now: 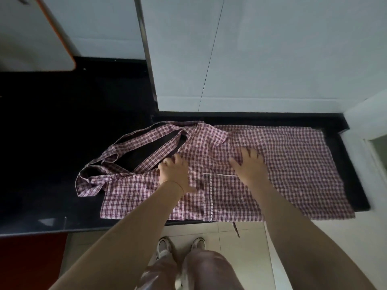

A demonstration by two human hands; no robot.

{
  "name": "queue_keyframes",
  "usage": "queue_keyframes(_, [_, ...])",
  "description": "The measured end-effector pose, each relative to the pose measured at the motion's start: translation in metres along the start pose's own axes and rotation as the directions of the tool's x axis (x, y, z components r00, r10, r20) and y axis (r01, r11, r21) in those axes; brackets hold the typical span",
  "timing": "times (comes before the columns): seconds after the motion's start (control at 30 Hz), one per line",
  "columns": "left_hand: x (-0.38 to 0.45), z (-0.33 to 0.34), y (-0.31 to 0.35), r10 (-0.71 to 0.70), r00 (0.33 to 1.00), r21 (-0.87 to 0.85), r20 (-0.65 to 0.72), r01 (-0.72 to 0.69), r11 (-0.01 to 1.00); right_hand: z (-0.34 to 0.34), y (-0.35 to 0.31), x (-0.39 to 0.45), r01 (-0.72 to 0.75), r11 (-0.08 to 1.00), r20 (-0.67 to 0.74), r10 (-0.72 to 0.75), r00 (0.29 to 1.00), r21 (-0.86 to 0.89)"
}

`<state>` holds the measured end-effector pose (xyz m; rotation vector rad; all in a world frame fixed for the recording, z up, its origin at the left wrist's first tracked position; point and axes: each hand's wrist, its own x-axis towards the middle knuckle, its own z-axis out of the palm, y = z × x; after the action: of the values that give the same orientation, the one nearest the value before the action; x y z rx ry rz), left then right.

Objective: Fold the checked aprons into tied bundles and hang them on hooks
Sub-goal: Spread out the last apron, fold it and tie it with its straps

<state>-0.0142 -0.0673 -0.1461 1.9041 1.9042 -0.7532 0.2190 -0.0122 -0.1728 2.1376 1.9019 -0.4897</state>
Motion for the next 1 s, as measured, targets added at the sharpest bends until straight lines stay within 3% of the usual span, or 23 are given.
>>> queue_keyframes(0.17, [0.006, -0.027, 0.021, -0.043, 0.99, 0.094, -0.136, 0.056, 0.994, -0.022, -0.001, 0.012, -0.007, 0.998, -0.122, -0.001, 0.993, -0.067])
queue_keyframes(0.27, [0.022, -0.034, 0.037, 0.022, 0.961, -0.073, -0.275, -0.044, 0.996, -0.027, 0.007, 0.034, 0.066, 0.998, -0.238, -0.066, 0.969, -0.007])
queue_keyframes(0.33, [0.034, -0.04, 0.048, 0.102, 0.928, -0.175, -0.358, -0.174, 0.969, -0.032, 0.014, 0.049, 0.123, 0.991, -0.224, -0.131, 0.966, -0.047])
queue_keyframes(0.4, [0.05, -0.047, 0.062, 0.163, 0.889, -0.156, -0.427, -0.25, 0.956, -0.035, 0.027, 0.066, 0.178, 0.978, -0.172, -0.194, 0.966, -0.105])
queue_keyframes(0.47, [0.068, -0.054, 0.072, 0.189, 0.894, -0.106, -0.405, -0.251, 0.962, -0.038, 0.037, 0.079, 0.21, 0.968, -0.12, -0.227, 0.966, -0.137])
queue_keyframes(0.67, [0.103, -0.071, 0.085, 0.094, 0.956, -0.087, -0.277, -0.122, 0.989, -0.046, 0.054, 0.098, 0.229, 0.944, -0.024, -0.241, 0.97, -0.239])
queue_keyframes(0.87, [0.112, -0.08, 0.089, -0.193, 0.959, -0.125, -0.208, 0.17, 0.978, -0.054, 0.08, 0.113, 0.231, 0.942, 0.019, -0.233, 0.972, -0.244])
queue_keyframes(0.93, [0.106, -0.082, 0.096, -0.244, 0.93, -0.083, -0.274, 0.23, 0.97, -0.054, 0.086, 0.114, 0.267, 0.937, -0.004, -0.275, 0.961, -0.226])
queue_keyframes(1.0, [0.101, -0.083, 0.111, -0.128, 0.882, -0.051, -0.454, 0.118, 0.992, -0.052, 0.092, 0.114, 0.315, 0.934, -0.075, -0.331, 0.941, -0.166])
